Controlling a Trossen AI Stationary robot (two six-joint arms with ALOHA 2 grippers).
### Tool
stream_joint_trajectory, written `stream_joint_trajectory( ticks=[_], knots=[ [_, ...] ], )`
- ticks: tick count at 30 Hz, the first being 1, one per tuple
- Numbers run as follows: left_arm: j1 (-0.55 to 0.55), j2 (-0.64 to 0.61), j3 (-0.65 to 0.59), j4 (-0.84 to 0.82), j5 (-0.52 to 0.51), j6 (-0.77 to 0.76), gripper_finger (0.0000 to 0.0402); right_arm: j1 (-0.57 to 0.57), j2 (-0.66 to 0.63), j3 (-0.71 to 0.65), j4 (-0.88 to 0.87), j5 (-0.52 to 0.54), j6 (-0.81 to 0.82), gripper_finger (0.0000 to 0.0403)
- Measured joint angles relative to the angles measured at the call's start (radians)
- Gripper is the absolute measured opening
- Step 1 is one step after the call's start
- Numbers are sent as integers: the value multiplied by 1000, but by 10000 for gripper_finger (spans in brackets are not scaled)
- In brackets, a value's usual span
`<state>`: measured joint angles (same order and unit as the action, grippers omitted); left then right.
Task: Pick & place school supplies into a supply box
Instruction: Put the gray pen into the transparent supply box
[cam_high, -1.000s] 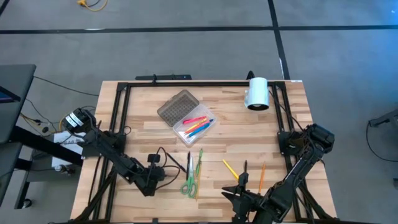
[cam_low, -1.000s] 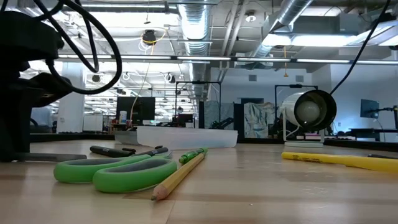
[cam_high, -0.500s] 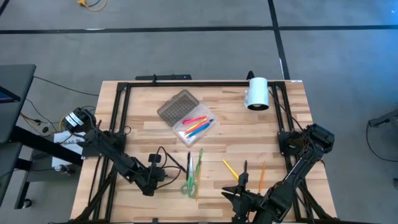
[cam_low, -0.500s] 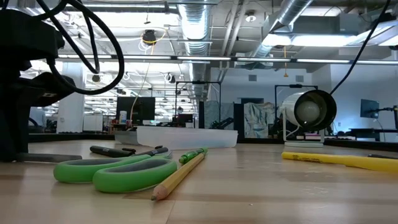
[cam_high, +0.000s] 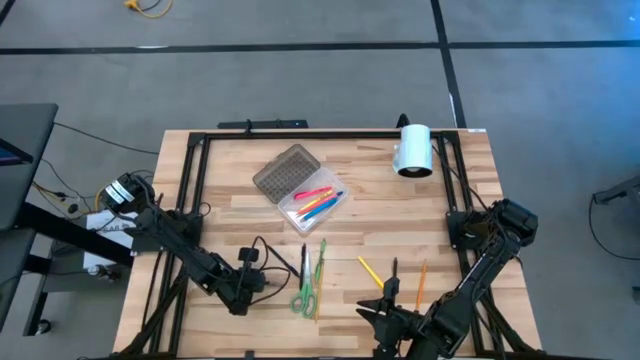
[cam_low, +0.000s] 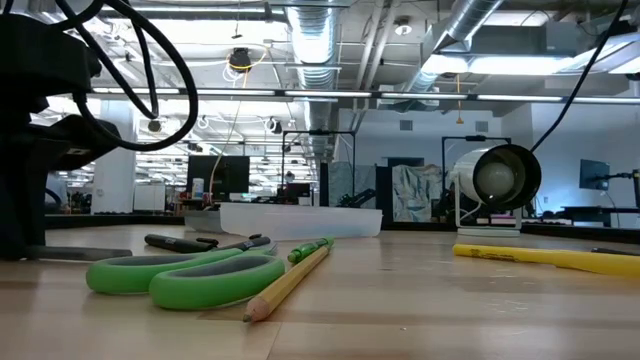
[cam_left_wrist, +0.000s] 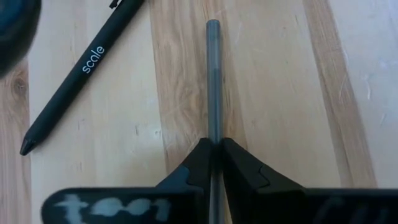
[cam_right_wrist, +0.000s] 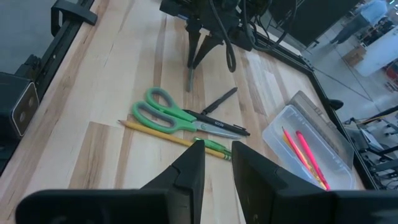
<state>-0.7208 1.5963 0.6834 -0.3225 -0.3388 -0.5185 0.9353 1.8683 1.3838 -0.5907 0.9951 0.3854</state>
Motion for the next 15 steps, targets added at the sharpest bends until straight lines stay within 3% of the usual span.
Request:
stream_joint_trajectory(
  ticks=[10,15],
  knots=[
    [-1,4,22,-8,-36,37,13,0,0,0,0,0,0,75],
    [-6,6,53,-12,-114,80,13,0,0,0,0,0,0,75]
  ],
)
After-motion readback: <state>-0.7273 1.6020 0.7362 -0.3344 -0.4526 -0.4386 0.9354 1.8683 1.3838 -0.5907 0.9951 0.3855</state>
